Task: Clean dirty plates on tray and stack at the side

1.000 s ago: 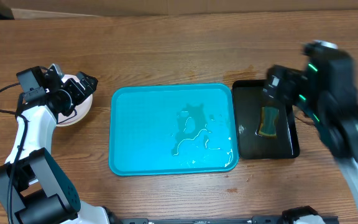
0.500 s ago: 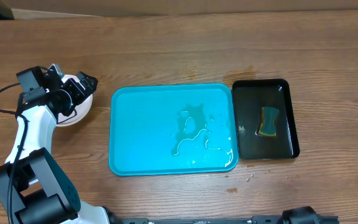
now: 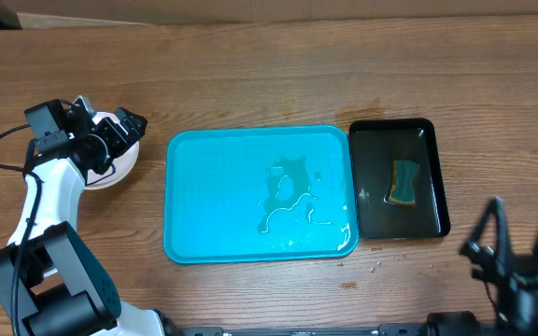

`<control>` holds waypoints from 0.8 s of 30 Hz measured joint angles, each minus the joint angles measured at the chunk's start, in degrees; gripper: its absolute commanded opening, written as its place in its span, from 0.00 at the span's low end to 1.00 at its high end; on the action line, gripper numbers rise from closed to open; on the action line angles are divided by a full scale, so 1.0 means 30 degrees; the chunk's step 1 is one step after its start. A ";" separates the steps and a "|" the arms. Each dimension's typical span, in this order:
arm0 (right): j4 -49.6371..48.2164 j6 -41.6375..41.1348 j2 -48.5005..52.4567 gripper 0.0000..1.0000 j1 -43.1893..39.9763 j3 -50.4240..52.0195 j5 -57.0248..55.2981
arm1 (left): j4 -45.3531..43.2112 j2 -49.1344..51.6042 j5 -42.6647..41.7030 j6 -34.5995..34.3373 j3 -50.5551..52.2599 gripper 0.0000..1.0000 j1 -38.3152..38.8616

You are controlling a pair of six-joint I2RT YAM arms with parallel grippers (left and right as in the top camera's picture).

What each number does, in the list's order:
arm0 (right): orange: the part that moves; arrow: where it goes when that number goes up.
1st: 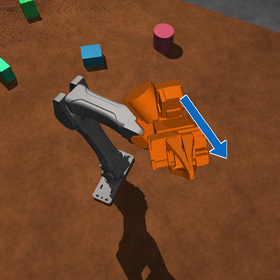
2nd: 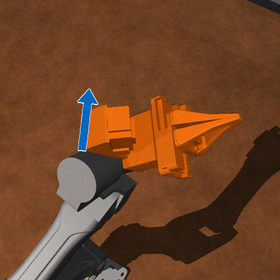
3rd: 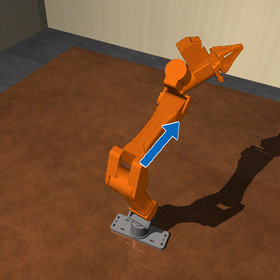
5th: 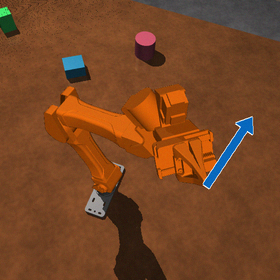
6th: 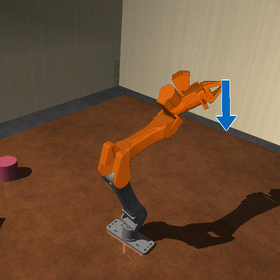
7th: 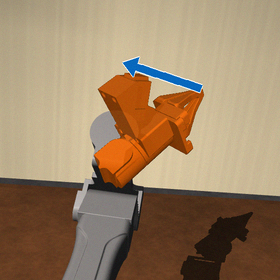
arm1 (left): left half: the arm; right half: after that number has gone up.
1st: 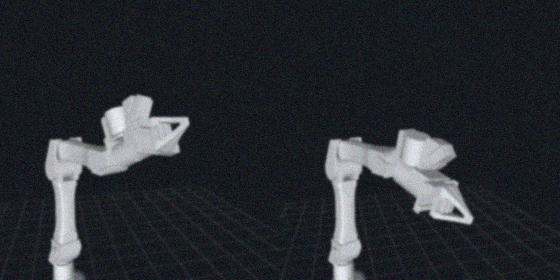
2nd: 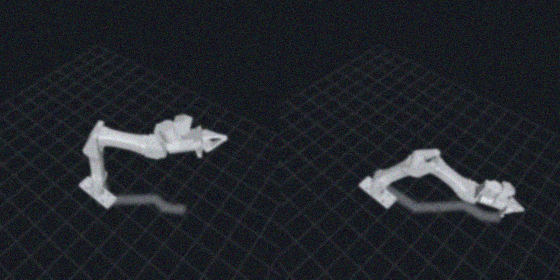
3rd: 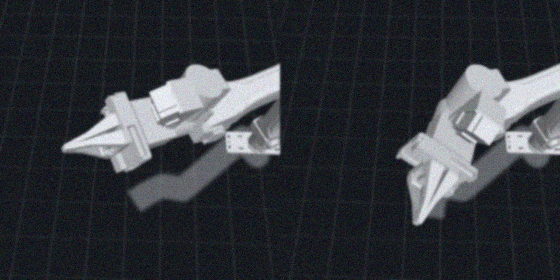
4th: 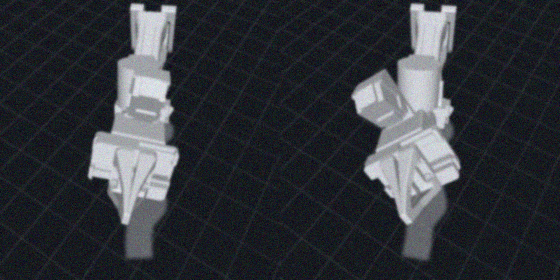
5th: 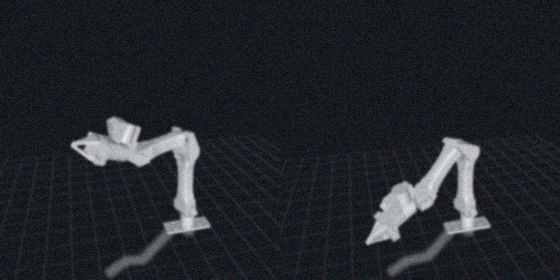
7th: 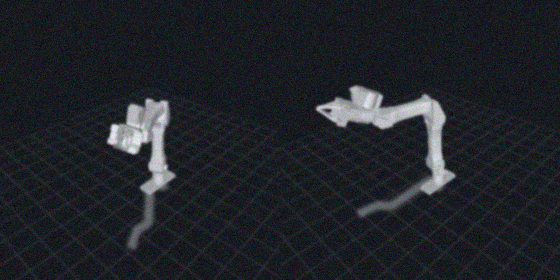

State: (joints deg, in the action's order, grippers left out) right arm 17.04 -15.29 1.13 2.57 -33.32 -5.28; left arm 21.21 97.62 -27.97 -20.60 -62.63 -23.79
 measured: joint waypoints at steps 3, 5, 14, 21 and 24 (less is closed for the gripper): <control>-0.3555 0.0036 -0.0007 1.00 -0.0029 0.3075 0.0583 | 0.0000 0.0000 -0.0051 0.0007 0.0000 1.00 -0.0007; -0.5362 0.0044 -0.0007 1.00 -0.0066 0.4881 0.0765 | 0.0000 0.0000 -0.0044 0.0000 0.0000 1.00 0.0000; -0.7490 0.0036 -0.0058 1.00 -0.0080 0.9406 0.1005 | 0.0000 0.0000 -0.0051 0.0000 0.0000 1.00 0.0000; -0.5544 0.0044 -0.0080 1.00 -0.0080 0.9741 0.1137 | 0.0000 0.0000 -0.0051 0.0007 0.0000 1.00 0.0000; -0.4925 0.0044 -0.0080 1.00 -0.0080 0.9887 0.1144 | 0.0000 0.0000 -0.0051 0.0000 0.0000 1.00 0.0000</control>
State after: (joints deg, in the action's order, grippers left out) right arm 2.26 -15.16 0.89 2.33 -3.66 -1.85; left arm 21.21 97.62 -28.12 -20.60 -62.63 -23.79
